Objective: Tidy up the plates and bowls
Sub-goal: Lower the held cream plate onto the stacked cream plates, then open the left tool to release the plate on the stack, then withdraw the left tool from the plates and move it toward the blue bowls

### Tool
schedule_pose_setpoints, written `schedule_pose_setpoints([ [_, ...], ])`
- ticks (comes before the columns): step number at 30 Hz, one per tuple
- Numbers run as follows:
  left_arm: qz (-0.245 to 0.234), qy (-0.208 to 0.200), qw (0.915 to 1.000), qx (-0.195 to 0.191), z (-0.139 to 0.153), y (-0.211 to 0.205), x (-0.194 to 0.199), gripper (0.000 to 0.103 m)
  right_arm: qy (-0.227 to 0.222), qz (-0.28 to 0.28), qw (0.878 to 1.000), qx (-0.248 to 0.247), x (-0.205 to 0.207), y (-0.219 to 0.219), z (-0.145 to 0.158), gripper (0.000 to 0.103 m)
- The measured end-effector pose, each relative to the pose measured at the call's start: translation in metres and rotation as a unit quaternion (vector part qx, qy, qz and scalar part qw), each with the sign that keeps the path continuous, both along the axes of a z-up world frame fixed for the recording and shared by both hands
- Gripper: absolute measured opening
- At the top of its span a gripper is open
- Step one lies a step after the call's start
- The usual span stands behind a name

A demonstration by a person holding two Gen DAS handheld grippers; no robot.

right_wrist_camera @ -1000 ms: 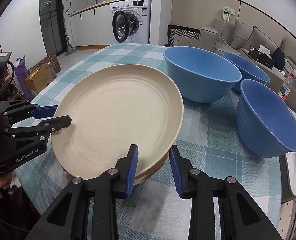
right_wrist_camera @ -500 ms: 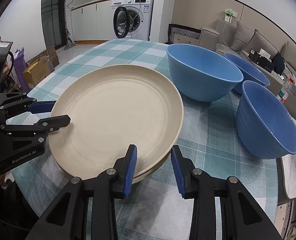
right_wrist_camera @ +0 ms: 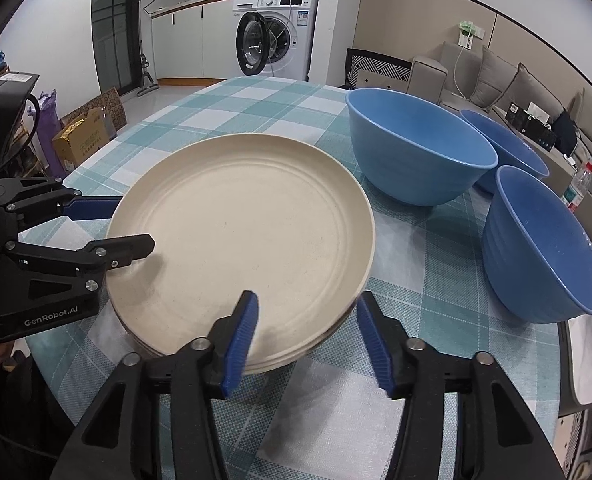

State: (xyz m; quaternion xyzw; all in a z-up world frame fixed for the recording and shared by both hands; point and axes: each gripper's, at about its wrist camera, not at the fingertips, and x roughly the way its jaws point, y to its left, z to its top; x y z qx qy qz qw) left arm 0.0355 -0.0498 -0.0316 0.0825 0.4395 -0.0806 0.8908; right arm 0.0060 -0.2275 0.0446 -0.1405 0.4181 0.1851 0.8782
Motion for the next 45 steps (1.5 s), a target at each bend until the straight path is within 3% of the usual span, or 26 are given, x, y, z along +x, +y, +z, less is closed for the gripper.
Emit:
schedule_pose_setpoints([
  [2,-0.002,0.001,1.0000,-0.005,0.001,0.000,0.000,0.051,-0.001,0.003,1.000,0.008,-0.001,0.000,0.002,0.071],
  [6,-0.003,-0.004,0.9999,-0.013,0.005,0.001,-0.002,0.054,-0.006,0.003,1.000,0.015,-0.002,-0.002,0.006,0.080],
  [10,-0.008,-0.016,0.9992,-0.035,0.013,0.004,-0.005,0.067,-0.015,-0.010,1.000,0.018,-0.001,-0.005,0.011,0.098],
  [14,-0.009,-0.033,0.9986,-0.040,0.021,0.003,-0.009,0.088,-0.021,-0.018,0.999,0.025,0.000,-0.009,0.017,0.102],
  [19,-0.013,-0.043,0.9979,-0.045,0.026,0.003,-0.011,0.103,-0.027,-0.025,0.999,0.029,0.000,-0.012,0.022,0.102],
  [45,-0.020,-0.104,0.9922,-0.065,0.069,-0.008,-0.016,0.103,-0.087,-0.042,0.993,0.072,-0.015,-0.041,0.083,0.102],
])
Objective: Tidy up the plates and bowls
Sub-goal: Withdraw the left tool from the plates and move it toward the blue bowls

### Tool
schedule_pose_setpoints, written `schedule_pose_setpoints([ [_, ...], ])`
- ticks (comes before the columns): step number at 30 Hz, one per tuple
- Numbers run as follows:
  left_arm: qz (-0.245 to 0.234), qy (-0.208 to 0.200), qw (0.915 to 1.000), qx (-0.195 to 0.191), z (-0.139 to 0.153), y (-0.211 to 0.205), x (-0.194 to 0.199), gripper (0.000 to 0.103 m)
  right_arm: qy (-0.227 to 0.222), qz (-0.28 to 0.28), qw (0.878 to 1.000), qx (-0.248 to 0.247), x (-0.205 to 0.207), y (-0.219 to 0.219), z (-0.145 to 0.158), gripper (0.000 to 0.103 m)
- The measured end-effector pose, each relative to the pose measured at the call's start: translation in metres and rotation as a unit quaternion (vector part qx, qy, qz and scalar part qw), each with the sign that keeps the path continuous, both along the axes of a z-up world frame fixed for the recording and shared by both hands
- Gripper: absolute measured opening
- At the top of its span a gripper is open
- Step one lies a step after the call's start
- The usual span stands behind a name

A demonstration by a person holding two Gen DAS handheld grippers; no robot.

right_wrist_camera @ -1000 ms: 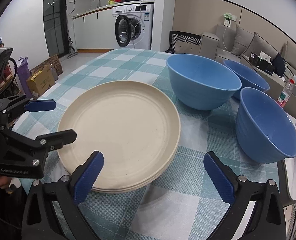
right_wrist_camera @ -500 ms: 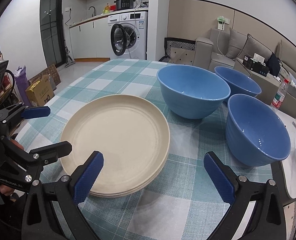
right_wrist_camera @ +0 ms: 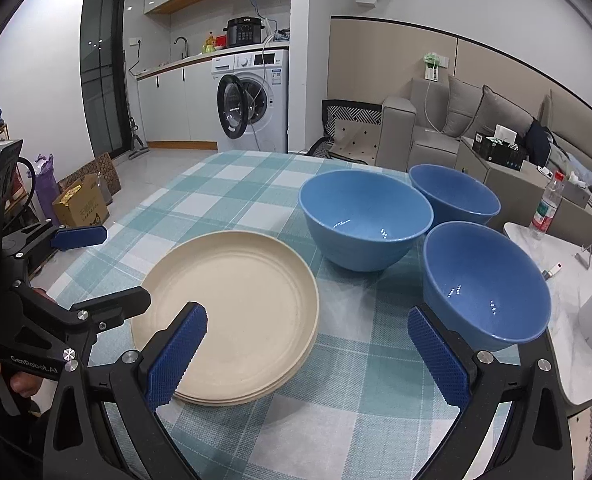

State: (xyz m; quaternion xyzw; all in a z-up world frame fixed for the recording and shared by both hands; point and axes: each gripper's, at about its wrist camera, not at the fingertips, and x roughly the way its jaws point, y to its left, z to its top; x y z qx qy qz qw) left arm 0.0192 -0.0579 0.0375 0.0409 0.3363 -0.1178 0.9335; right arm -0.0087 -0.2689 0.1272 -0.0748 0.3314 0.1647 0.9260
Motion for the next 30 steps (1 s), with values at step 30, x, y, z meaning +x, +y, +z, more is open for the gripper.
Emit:
schedule_pose_setpoints([
  [30,-0.016,-0.049,0.9979,-0.040,0.060,-0.024,0.050,0.103,-0.059,-0.055,0.997,-0.001,0.020,-0.068,0.078,0.102],
])
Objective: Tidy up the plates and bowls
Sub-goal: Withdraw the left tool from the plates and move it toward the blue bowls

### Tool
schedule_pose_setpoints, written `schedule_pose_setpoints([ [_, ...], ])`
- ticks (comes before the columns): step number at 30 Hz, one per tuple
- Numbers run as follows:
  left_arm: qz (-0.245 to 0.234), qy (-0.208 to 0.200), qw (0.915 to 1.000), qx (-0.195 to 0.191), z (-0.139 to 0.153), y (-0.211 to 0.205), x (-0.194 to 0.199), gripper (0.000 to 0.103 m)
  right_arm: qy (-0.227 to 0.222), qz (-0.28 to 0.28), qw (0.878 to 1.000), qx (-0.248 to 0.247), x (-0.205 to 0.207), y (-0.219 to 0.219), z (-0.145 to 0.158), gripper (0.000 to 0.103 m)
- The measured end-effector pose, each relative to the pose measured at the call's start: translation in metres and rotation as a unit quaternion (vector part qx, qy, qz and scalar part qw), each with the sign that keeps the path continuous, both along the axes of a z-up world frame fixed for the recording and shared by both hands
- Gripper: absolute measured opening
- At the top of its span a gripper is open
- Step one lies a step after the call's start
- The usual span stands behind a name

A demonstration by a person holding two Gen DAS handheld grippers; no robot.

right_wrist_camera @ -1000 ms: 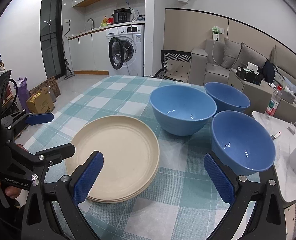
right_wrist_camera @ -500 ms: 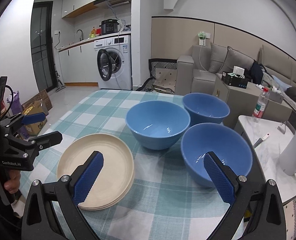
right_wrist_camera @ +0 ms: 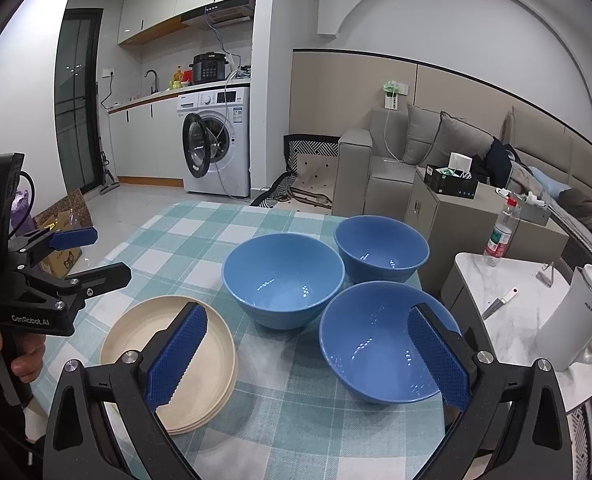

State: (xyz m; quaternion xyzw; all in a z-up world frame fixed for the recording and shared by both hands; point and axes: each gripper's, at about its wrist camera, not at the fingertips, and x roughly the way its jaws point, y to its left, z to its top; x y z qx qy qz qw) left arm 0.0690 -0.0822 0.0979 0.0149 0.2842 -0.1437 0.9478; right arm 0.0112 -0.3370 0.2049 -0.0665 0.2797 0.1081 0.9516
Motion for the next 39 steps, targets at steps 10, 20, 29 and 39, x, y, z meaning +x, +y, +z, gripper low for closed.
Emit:
schedule_pose_setpoints([
  [10,-0.004,-0.006,1.0000,-0.003,0.015,-0.004,0.018,0.103,0.002,-0.010,1.000,0.002,0.014,-0.009,0.012,0.102],
  [20,-0.006,-0.001,1.0000,-0.006,0.023,-0.006,0.042,0.103,0.006,-0.017,1.000,0.000,0.028,-0.016,0.023,0.102],
  [29,-0.017,0.009,0.9998,-0.001,0.026,-0.017,0.067,0.103,0.015,-0.036,0.999,0.002,0.050,-0.030,0.029,0.102],
  [39,-0.019,0.018,0.9997,0.001,0.028,-0.023,0.090,0.103,0.015,-0.053,0.998,0.012,0.066,-0.043,0.037,0.102],
])
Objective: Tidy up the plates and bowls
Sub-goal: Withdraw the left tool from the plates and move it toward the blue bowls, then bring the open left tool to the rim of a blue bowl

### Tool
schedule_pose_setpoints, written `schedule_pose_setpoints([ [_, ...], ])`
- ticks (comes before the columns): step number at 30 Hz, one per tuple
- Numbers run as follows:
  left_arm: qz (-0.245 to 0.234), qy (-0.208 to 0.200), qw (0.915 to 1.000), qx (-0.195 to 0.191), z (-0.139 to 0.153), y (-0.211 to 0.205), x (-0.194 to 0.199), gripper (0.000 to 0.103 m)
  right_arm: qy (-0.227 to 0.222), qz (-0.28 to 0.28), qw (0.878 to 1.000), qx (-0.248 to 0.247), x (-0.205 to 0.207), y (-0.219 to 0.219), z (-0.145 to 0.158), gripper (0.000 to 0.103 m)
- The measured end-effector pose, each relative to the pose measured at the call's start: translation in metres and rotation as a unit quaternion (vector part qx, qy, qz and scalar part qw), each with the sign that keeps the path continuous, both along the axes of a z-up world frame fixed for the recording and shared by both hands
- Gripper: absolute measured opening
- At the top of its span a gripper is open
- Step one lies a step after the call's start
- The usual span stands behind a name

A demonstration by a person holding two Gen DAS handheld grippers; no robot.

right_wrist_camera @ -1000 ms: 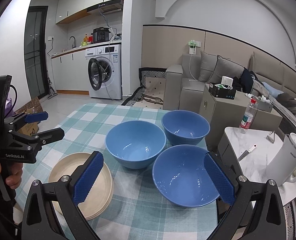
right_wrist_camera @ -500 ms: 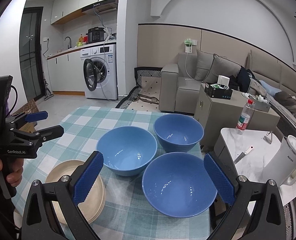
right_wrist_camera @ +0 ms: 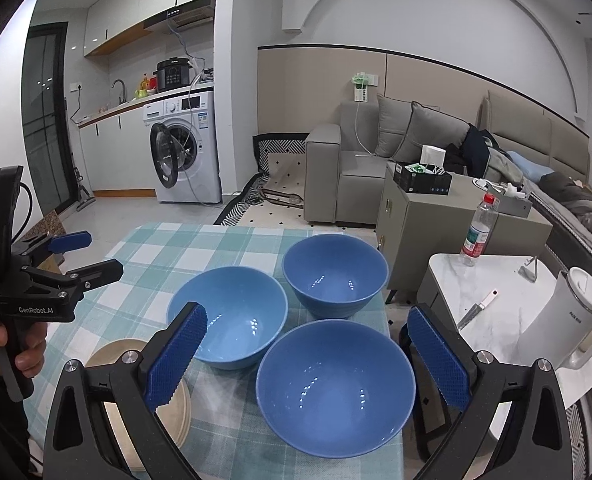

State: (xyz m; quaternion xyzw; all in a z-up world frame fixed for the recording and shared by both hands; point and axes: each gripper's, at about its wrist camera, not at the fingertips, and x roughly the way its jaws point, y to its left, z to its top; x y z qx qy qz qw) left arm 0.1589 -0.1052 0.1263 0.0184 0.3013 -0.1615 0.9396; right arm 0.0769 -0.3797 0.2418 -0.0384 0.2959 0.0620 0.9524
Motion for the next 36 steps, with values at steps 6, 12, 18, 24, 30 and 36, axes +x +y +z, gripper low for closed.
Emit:
schedule_pose_setpoints([
  [6,-0.008,0.005,0.9999,-0.009,0.003,-0.005,0.014,0.103,-0.003,-0.010,1.000,0.003,0.007,-0.008,0.006,0.102],
  [12,-0.018,0.011,0.9997,-0.013,0.003,-0.015,0.033,0.103,-0.001,-0.024,1.000,0.008,0.021,-0.022,0.009,0.102],
  [18,-0.031,0.021,0.9993,-0.008,-0.001,-0.030,0.052,0.103,0.011,-0.042,0.999,0.021,0.037,-0.037,0.003,0.102],
  [24,-0.036,0.034,0.9988,-0.005,-0.006,-0.039,0.069,0.103,0.026,-0.050,0.998,0.030,0.056,-0.046,-0.005,0.102],
  [30,-0.039,0.045,0.9982,0.000,-0.012,-0.048,0.085,0.103,0.041,-0.053,0.997,0.033,0.071,-0.050,-0.014,0.102],
  [36,-0.048,0.055,0.9973,0.006,-0.019,-0.059,0.100,0.103,0.059,-0.059,0.996,0.043,0.087,-0.055,-0.026,0.102],
])
